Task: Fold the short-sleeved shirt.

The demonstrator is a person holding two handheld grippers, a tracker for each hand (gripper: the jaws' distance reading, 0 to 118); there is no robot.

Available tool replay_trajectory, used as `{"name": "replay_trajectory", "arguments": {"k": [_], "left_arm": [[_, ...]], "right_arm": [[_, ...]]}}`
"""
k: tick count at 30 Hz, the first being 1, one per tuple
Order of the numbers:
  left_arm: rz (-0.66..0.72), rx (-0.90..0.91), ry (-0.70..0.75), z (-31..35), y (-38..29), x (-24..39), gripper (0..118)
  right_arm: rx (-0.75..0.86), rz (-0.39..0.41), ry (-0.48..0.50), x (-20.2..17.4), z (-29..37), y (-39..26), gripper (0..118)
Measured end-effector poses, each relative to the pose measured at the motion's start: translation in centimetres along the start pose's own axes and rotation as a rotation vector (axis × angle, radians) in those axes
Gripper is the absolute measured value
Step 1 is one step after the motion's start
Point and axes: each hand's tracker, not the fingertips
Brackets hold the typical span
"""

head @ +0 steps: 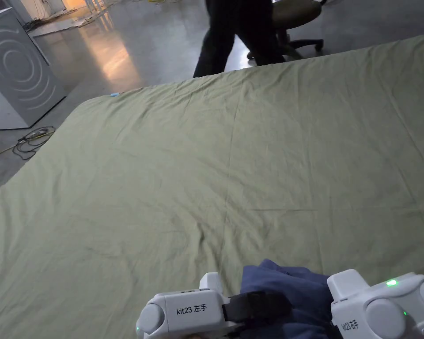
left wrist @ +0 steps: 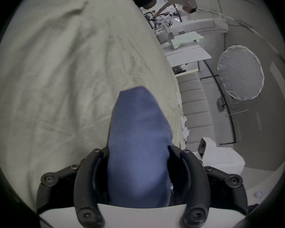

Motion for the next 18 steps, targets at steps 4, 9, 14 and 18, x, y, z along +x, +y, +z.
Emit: {"name": "replay_trajectory", "arguments": {"k": [4,9,14,18], "left_arm": [[0.034,0.017,0.038,-0.2,-0.2,0.4,30],[0.027,0.033,-0.004,4.0,0.4,1.8,28],[-0.023,0.17,0.174,16.2,3.2,-0.2,28],[-0.007,0.217,0.446,23.9,4.9,-2.1,28]], "right_arm": [[0.031,-0.051,0.022,0.5,0.0,-0.6,0],[0.173,-0.149,0.189,2.1,3.4,-2.2,0],[0.297,-0.239,0.235,4.0,9.3,-7.9,0],[0.303,-0.26,0.198,5.0,11.3,-12.4,0]]}}
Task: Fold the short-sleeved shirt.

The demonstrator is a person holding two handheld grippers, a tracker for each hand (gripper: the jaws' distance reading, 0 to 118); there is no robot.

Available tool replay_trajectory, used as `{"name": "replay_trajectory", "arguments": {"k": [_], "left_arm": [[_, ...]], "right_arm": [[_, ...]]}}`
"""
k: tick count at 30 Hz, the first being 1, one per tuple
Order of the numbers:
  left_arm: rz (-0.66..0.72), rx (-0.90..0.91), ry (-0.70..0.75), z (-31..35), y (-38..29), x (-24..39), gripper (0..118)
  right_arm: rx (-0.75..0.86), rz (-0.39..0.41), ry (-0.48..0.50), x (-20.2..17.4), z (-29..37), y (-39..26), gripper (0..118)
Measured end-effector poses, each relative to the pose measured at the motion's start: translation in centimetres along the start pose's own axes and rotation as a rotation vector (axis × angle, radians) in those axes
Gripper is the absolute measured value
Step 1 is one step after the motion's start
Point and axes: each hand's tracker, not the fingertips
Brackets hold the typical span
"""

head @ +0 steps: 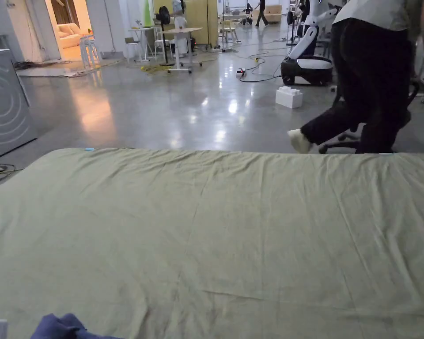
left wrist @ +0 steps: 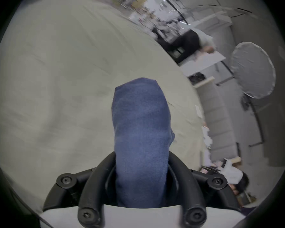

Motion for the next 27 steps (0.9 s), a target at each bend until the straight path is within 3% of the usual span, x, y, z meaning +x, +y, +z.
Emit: {"name": "replay_trajectory", "arguments": {"k": [3,5,7,8,11,12,16,20,24,27], "left_arm": [[0.122,-0.001,-0.003,-0.2,0.6,-2.6,28],[0.127,0.004,0.035,-2.0,0.0,-2.3,28],[0.094,-0.007,0.202,-4.2,-0.2,-2.0,30],[0.048,-0.019,0.291,-4.8,-0.4,-1.8,41],[-0.11,-0.016,0.44,-4.3,-0.1,-1.7,100],[-0.162,-0.003,0.468,-3.4,-0.1,-0.9,105],[-0.36,0.162,0.535,1.9,-0.8,4.0,105],[-0.51,0.397,0.33,8.0,-4.5,12.6,104],[-0.595,0.613,0.113,12.2,-10.1,20.8,102],[-0.69,0.764,0.1,13.6,-14.4,25.8,101]], "right_arm": [[-0.006,-0.07,-0.029,1.5,0.4,-1.8,0],[-0.009,-0.098,-0.027,2.1,0.1,-2.3,0],[-0.029,-0.123,-0.038,2.4,0.2,-2.7,0],[-0.029,-0.123,-0.048,2.3,0.5,-2.9,0],[0.022,-0.09,-0.086,2.3,2.7,-3.6,0],[0.042,-0.09,-0.099,2.5,3.5,-3.9,0],[0.119,-0.047,-0.198,2.5,6.8,-5.2,0],[0.238,0.046,-0.256,0.6,10.5,-4.9,0],[0.417,0.202,-0.296,-2.7,13.8,-3.4,0],[0.533,0.268,-0.309,-4.9,15.6,-2.1,0]]}}
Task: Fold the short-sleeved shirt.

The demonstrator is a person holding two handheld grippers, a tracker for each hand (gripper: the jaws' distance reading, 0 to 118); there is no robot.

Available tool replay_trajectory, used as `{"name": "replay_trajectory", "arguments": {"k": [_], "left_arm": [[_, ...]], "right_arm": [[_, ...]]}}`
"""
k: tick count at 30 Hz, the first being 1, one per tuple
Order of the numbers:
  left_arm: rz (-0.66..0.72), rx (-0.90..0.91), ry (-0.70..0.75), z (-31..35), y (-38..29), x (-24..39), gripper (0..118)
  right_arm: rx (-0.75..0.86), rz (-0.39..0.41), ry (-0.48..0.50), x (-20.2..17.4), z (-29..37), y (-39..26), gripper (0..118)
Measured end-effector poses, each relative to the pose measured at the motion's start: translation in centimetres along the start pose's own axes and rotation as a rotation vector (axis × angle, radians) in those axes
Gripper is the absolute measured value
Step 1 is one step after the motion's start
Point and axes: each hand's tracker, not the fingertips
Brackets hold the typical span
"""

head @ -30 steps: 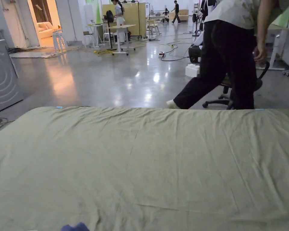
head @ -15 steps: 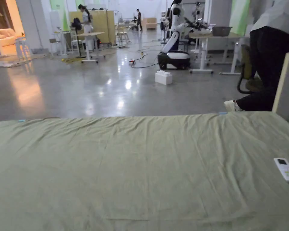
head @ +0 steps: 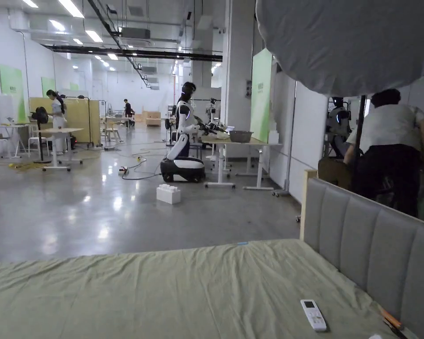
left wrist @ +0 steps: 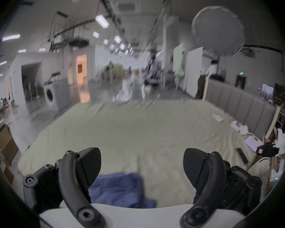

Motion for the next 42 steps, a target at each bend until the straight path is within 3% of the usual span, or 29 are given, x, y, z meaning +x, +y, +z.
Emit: {"name": "replay_trajectory", "arguments": {"k": [5,7,9,10,12,14,16,17,19,25,39,40,42], "left_arm": [[-0.126,0.137,0.038,3.2,-0.4,4.6,88],[-0.12,0.143,0.043,4.3,-0.8,5.7,87],[-0.111,0.16,0.047,5.1,-0.9,6.0,76],[-0.106,0.159,0.048,5.5,-0.9,5.9,70],[-0.114,0.164,0.055,6.2,-1.0,6.8,46],[-0.098,0.169,0.084,6.7,-1.2,6.4,12],[-0.078,0.16,0.101,7.5,-1.4,6.9,6],[-0.069,0.157,0.113,7.7,-1.5,6.7,1],[-0.06,0.158,0.116,8.0,-1.9,6.3,1],[-0.06,0.158,0.119,8.4,-1.3,7.4,1],[-0.061,0.186,0.075,7.9,-0.8,8.4,1],[-0.058,0.189,0.072,7.9,-0.8,8.5,2],[-0.049,0.19,0.072,7.8,-0.8,8.6,23]], "right_arm": [[0.164,0.033,0.019,-1.4,1.7,3.0,0],[0.202,0.032,0.026,-1.5,2.4,3.6,0],[0.235,0.045,0.022,-1.8,3.1,4.0,0],[0.26,0.063,0.012,-2.0,3.6,4.1,0],[0.287,0.082,0.0,-2.3,4.4,4.1,0],[0.32,0.103,-0.017,-2.6,5.1,3.9,0],[0.365,0.155,-0.038,-3.1,5.9,3.9,0],[0.355,0.143,-0.041,-3.2,6.0,3.7,0],[0.378,0.165,-0.065,-3.3,6.2,3.6,0],[0.372,0.09,-0.061,-3.2,6.0,3.7,0],[0.366,0.061,-0.05,-2.9,5.9,4.0,1],[0.372,0.065,-0.055,-2.9,5.9,4.0,3],[0.361,0.053,-0.067,-3.0,5.6,4.1,43]]}}
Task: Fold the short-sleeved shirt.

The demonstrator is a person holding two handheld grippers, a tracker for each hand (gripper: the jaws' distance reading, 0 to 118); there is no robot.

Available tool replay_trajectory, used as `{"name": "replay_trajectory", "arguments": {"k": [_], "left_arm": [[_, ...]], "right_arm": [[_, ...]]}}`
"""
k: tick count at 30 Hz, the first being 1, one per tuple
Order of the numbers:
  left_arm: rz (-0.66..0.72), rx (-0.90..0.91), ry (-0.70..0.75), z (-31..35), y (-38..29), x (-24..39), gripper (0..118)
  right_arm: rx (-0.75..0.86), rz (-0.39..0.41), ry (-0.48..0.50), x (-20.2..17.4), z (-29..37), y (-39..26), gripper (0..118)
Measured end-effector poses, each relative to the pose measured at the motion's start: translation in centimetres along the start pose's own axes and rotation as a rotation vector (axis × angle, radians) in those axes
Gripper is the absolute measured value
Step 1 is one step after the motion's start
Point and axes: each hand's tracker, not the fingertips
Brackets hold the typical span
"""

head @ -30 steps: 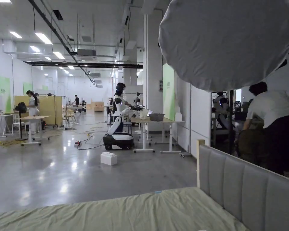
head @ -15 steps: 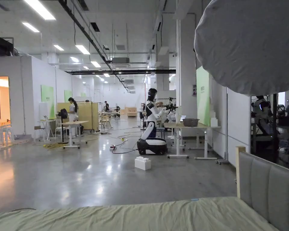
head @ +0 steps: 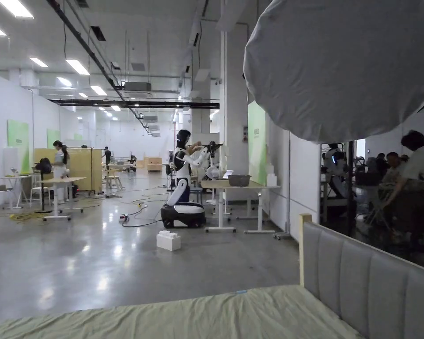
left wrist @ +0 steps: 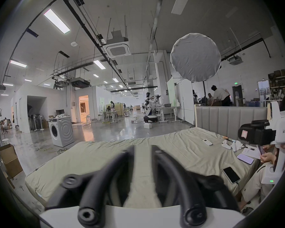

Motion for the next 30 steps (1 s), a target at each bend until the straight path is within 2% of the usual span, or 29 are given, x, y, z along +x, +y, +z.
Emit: {"name": "replay_trajectory", "arguments": {"k": [1,2,3,4,5,7,10,22,28,30], "left_arm": [[0.005,-0.005,-0.001,-0.1,0.0,0.0,44],[0.006,-0.005,0.0,-0.1,0.0,0.0,74],[0.007,-0.002,0.003,-0.1,-0.1,0.0,92],[0.011,0.003,0.006,-0.1,-0.2,0.0,104],[0.014,0.003,0.008,0.0,0.0,0.1,110],[0.027,-0.002,0.027,-0.2,0.1,0.2,110],[0.048,-0.008,0.045,-0.3,0.2,0.1,118],[0.04,-0.023,0.041,-0.6,-0.4,0.1,118],[0.055,-0.031,0.033,-0.7,-0.3,0.2,118],[0.053,-0.033,0.032,-0.7,-0.3,0.1,118]], "right_arm": [[0.007,0.006,-0.006,-0.1,0.0,0.0,69],[0.012,0.007,-0.011,-0.1,0.0,0.1,93],[0.012,0.01,-0.012,-0.1,0.0,0.1,104],[0.016,0.016,-0.012,-0.2,0.1,0.2,111],[0.021,0.024,-0.01,-0.3,0.1,0.2,115],[0.028,0.025,-0.01,-0.4,0.2,0.3,118],[0.027,0.033,-0.008,-0.4,0.2,0.3,118],[-0.001,0.051,-0.015,-0.6,-0.2,0.2,118],[-0.013,0.125,-0.004,-1.9,-0.9,0.6,118],[-0.009,0.121,0.007,-2.0,-0.9,0.6,118]]}}
